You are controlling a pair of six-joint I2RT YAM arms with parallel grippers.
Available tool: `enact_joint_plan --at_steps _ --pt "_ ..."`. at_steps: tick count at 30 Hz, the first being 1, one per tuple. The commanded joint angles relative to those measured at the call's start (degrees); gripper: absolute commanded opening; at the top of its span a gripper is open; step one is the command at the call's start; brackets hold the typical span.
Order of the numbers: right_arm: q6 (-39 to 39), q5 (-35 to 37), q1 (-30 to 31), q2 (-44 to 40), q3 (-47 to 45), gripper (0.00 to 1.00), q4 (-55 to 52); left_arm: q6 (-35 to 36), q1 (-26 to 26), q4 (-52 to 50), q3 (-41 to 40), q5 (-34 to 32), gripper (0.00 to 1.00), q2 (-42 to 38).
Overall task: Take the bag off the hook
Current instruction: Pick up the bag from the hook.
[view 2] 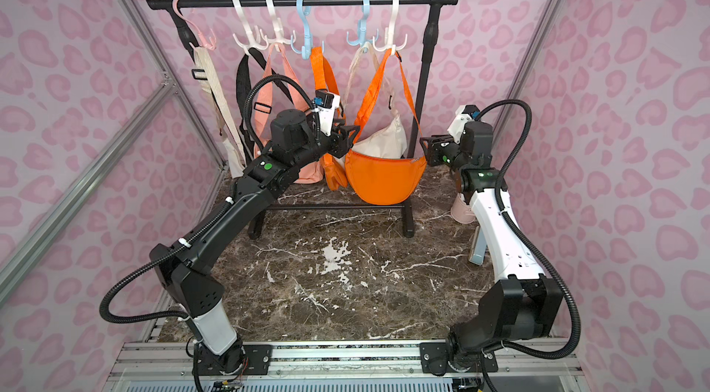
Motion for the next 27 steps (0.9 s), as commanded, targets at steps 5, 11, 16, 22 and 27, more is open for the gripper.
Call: enact_joint_plan --at_steps 5,11,16,22,27 --pt "-1.77 1.19 0.27 3.84 2.17 0.41 2.03 3.5 0.0 2.06 4.83 -3.22 0.58 5.26" --pt "-1.82 1.22 0.54 7.17 4.81 0.4 2.93 5.44 0.0 2.19 8.05 -3.92 0.61 9.09" --pt "-1.92 1.13 0.81 9.32 6.31 0.39 3.16 6.64 0.0 2.75 8.99 -4.11 0.61 10.99" --pt "-1.92 1.21 0.95 9.76 5.91 0.34 4.2 8.06 0.01 3.38 9.7 -7.2 0.62 13.02" --pt "-2.6 1.43 0.91 9.68 5.44 0.23 4.36 8.26 0.09 4.52 9.79 -10.3 0.6 14.77"
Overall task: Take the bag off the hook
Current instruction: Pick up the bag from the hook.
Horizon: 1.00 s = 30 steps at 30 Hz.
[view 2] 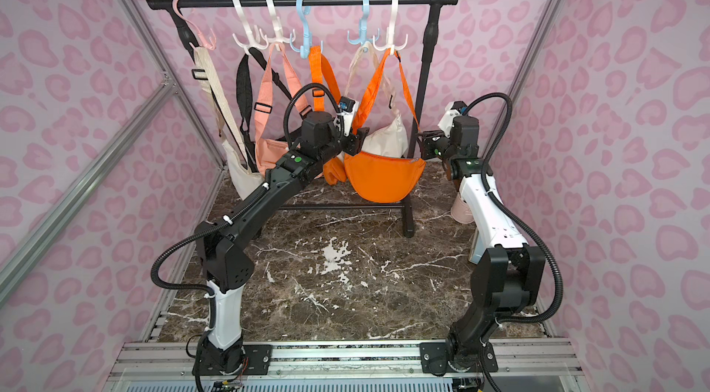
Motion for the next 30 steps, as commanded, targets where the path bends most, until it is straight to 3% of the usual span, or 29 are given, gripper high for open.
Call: enact_joint_plan --at_steps 1,7,12,16,30 --pt "-1.07 0.8 0.05 0.13 -0.33 0.21 1.7 1.11 0.12 3.32 0.66 -2.6 0.6 1.0" --pt "-1.34 1.41 0.0 0.49 0.28 0.1 1.74 0.74 0.07 4.11 1.04 -2.61 0.47 2.35" --pt "-1.23 1.43 0.0 0.03 0.46 0.05 2.24 -0.18 0.07 3.32 2.12 -2.53 0.18 2.46" --pt "-0.82 1.44 -0.02 -0.98 0.46 0.02 2.76 -1.15 0.07 2.73 2.68 -1.88 0.05 1.68" --pt "1.37 0.6 -0.02 -3.59 3.19 0.0 0.25 -6.03 0.08 0.93 4.0 2.85 0.03 -2.24"
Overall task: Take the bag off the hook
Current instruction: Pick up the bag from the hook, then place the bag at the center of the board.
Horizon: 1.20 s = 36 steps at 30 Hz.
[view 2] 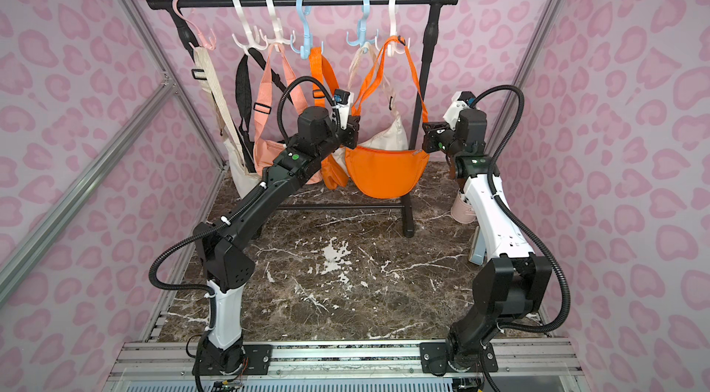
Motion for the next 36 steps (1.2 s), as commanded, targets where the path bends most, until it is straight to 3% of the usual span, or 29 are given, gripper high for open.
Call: enact_joint_plan --at_steps 1,16,24,31,36 --pt "0.78 -0.73 0.03 -0.84 0.37 0.0 0.24 -1.83 0.04 -0.07 0.87 2.34 0.03 -1.65" --pt "0.83 -1.53 0.94 -6.23 0.01 0.0 -2.39 -7.65 0.02 -3.46 -1.81 7.31 0.03 -8.06" --pt "0.29 1.15 3.38 -12.08 -4.94 0.0 -3.21 -10.46 0.07 -1.26 -10.67 11.85 0.03 -14.6" --pt "7.95 6.97 4.78 -20.39 -15.35 0.0 -1.13 -15.42 -0.29 1.03 -19.28 17.21 0.03 -20.02" --pt "8.73 12.4 6.74 -27.52 -20.76 0.0 -5.53 -18.06 -1.58 2.89 -27.0 19.79 0.03 -24.41"
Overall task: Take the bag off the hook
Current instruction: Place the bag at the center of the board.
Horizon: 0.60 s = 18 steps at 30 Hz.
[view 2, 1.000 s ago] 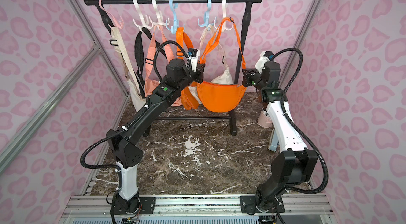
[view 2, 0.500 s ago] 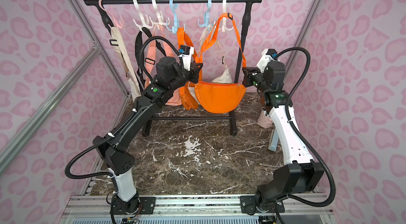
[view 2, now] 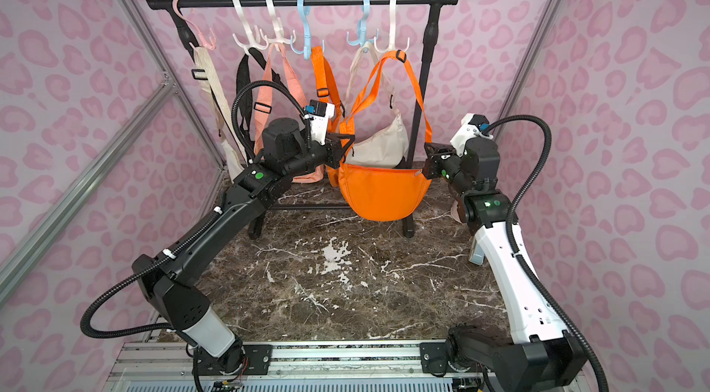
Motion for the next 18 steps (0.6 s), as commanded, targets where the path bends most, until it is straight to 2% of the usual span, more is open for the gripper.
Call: enact_joint_plan --at_steps 1,7,13,16,18 --pt "1.67 5.54 1.1 -3.93 -2.64 0.0 -2.55 -2.5 -0.95 3.92 -3.68 3.31 0.03 -2.64" --pt "4.74 9.25 1.5 -13.31 -9.33 0.0 -9.18 -4.79 -4.49 4.71 -11.74 5.25 0.03 -7.08" --pt "8.34 16.14 1.46 -22.66 -15.84 0.0 -17.35 -7.93 -7.88 4.79 -18.43 6.33 0.03 -10.35" --pt "11.0 23.0 1.5 -26.81 -19.24 0.0 -21.63 -10.03 -9.61 4.3 -20.97 6.92 0.03 -10.71" --pt "14.58 30.98 1.5 -29.18 -21.38 0.0 -25.3 -11.75 -10.88 4.1 -22.5 7.79 0.03 -10.21"
